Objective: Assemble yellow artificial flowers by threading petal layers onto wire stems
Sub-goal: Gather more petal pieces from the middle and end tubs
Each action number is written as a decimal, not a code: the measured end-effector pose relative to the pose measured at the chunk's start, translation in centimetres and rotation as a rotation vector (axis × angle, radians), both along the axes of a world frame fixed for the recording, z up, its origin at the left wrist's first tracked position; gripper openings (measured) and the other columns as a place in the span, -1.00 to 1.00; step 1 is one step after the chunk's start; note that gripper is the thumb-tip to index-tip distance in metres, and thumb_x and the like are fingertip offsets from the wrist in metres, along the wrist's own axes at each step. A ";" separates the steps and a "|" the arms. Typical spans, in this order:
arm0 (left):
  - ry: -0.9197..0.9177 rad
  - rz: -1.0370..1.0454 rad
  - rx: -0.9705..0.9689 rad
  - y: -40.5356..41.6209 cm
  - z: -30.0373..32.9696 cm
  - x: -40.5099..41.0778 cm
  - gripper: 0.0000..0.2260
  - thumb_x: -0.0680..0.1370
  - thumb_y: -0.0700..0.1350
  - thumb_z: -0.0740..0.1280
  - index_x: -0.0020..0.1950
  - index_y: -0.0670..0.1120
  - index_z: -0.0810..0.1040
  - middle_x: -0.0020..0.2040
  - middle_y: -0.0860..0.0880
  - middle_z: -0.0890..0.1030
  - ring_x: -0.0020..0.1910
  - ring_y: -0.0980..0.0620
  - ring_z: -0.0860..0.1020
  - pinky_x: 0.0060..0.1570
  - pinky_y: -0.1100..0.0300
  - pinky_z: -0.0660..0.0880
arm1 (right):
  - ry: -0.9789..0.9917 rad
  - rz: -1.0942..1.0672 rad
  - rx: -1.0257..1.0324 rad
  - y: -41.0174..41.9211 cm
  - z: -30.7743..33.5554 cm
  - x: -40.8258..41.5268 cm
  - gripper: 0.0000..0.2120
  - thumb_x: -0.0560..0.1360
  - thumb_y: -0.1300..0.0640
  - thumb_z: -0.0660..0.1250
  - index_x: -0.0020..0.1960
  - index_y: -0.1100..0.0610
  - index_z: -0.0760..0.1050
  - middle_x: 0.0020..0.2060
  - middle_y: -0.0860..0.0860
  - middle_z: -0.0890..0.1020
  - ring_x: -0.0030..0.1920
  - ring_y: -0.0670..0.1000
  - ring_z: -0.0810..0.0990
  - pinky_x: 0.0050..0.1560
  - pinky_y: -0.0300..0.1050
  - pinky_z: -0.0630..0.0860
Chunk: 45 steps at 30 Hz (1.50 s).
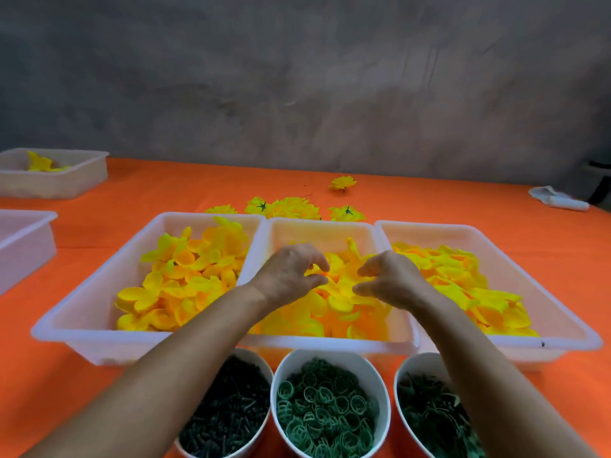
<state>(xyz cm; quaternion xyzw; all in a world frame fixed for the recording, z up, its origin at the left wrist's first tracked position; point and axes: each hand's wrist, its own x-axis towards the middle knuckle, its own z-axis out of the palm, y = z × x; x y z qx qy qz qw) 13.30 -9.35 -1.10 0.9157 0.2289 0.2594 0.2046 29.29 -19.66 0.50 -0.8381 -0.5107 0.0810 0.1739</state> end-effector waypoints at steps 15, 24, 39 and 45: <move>-0.017 0.258 -0.172 2.5 -2.3 0.0 -0.52 0.36 -0.17 0.53 0.26 -0.12 0.53 0.15 -0.11 0.61 0.06 -0.02 0.55 0.08 0.21 0.42 | 0.048 0.139 0.148 3.2 -0.1 -3.4 -0.70 0.37 0.11 0.49 0.07 0.16 0.62 0.05 0.08 0.66 0.07 0.04 0.60 0.00 -0.16 0.47; -0.476 0.202 -0.604 3.2 -1.8 -1.3 -0.73 0.37 -0.34 0.48 0.05 -0.22 0.60 -0.28 -0.01 0.49 -0.30 0.09 0.41 -0.22 0.22 0.42 | 0.503 0.388 0.102 2.8 -3.2 -4.7 -0.75 0.28 -0.03 0.56 -0.13 0.08 0.67 -0.27 -0.14 0.66 -0.29 -0.30 0.53 -0.24 -0.36 0.45; -0.872 0.233 -0.961 3.0 -0.7 -1.7 -0.78 0.49 -0.41 0.29 -0.12 -0.08 0.53 -0.25 0.00 0.55 -0.27 0.08 0.52 -0.34 0.29 0.52 | 0.660 0.361 0.226 2.9 -2.5 -4.8 -0.89 0.42 0.06 0.46 -0.25 0.07 0.64 -0.35 -0.04 0.63 -0.38 -0.15 0.49 -0.38 -0.24 0.38; -0.917 0.222 -0.988 3.4 -0.3 -2.0 -0.79 0.49 -0.40 0.30 -0.11 -0.09 0.52 -0.24 0.00 0.56 -0.29 0.11 0.53 -0.42 0.37 0.49 | 0.278 0.438 0.003 3.2 -2.3 -6.3 -0.54 0.26 -0.04 0.57 0.08 0.11 0.58 -0.19 -0.06 0.64 -0.28 -0.19 0.52 -0.36 -0.42 0.35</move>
